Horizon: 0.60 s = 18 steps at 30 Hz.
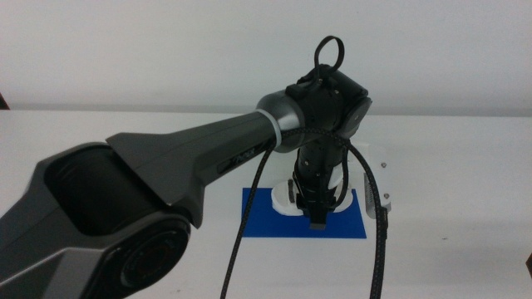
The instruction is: Use one arm to grab the shoe from the table and place it on the mat.
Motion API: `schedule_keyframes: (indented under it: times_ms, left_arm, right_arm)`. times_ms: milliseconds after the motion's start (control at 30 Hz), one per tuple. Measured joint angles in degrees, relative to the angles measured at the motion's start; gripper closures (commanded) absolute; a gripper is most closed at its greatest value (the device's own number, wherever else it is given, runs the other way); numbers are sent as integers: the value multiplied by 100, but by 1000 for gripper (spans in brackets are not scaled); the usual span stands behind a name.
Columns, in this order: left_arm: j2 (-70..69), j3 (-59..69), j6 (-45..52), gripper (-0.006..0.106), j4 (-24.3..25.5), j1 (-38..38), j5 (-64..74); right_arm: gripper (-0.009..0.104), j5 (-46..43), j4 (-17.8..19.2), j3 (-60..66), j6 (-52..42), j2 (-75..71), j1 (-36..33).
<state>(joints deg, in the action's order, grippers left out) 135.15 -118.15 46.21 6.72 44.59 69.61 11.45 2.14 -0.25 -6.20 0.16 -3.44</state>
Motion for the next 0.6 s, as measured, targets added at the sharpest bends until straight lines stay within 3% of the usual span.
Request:
schedule_keyframes:
  times_ms: [467, 567, 600]
  left_arm:
    - [254, 0, 242, 102, 0, 0, 0]
    - [278, 0, 275, 99, 0, 0, 0]
    - [278, 0, 289, 92, 0, 0, 0]
  right_arm:
    - [2, 0, 0, 0, 0, 0, 0]
    - [2, 0, 0, 0, 0, 0, 0]
    - [2, 0, 0, 0, 0, 0, 0]
